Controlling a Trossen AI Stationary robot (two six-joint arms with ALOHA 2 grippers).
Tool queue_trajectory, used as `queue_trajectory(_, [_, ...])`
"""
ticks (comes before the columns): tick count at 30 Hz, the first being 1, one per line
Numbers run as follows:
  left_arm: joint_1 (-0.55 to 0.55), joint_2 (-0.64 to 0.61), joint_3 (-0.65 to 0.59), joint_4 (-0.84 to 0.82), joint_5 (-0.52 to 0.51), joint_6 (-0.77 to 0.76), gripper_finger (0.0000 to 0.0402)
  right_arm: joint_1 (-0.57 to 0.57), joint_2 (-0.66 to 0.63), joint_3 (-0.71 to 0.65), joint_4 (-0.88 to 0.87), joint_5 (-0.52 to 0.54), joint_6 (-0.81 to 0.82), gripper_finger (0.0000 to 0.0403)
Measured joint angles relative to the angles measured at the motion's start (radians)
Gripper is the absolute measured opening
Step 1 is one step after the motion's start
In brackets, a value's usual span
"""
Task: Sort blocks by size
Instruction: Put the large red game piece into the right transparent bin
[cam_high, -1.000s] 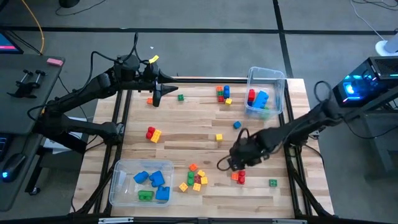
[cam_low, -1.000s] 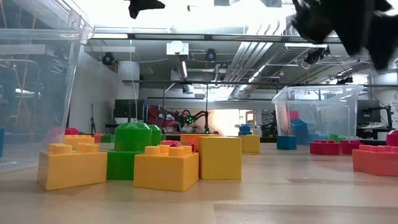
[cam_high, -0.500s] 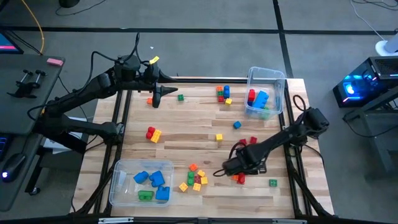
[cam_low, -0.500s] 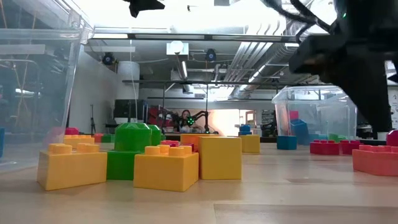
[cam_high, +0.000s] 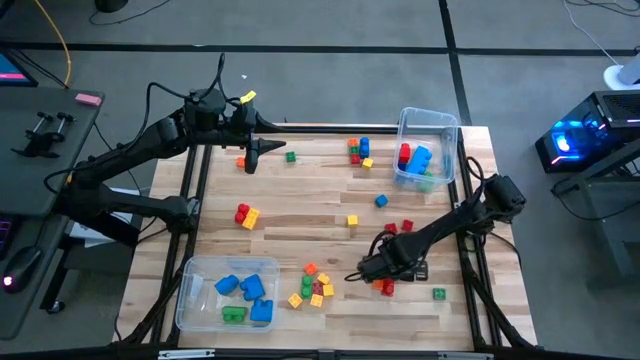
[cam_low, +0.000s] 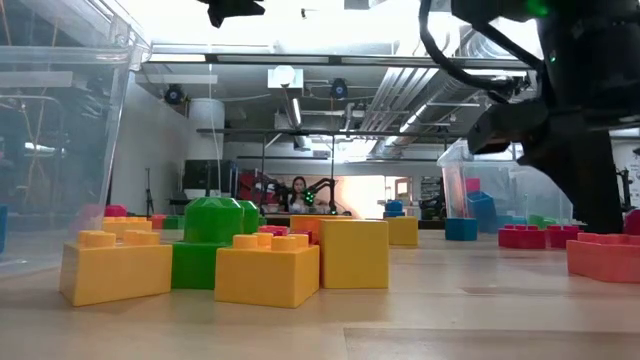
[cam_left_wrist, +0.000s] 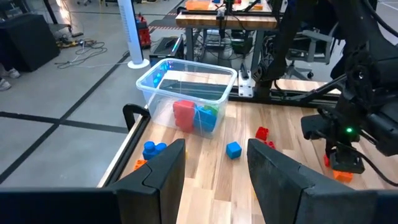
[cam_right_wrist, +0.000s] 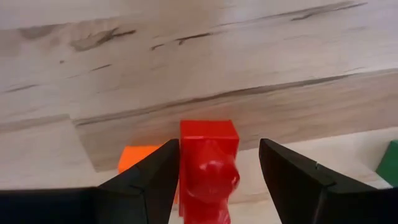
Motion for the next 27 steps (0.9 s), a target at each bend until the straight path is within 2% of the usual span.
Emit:
queue_trajectory(11, [0.0,0.0,0.0,0.0,-0.001,0.0,0.0161,0.002,-0.004,-0.095,0.171,-0.003,0.017,0.0215])
queue_trajectory(14, [0.0,0.0,0.0,0.0,-0.001,0.0,0.0161,0.002,-0.005,-0.102,0.165,-0.004,-0.014,0.0194])
queue_trajectory(17, [0.0,0.0,0.0,0.0,-0.005,0.0,0.0161,0.002,-0.004,-0.102,0.151,-0.002,-0.042,0.015])
queue_trajectory(19, [0.0,0.0,0.0,0.0,-0.006,0.0,0.0161,0.001,-0.01,-0.103,0.143,0.006,-0.083,0.0129])
queue_trajectory(23, [0.0,0.0,0.0,0.0,-0.008,0.0,0.0161,-0.036,-0.062,-0.11,0.094,0.061,-0.21,0.0129])
queue_trajectory(27, [0.0,0.0,0.0,0.0,-0.008,0.0,0.0161,-0.128,-0.208,-0.082,-0.003,0.167,-0.383,0.0129])
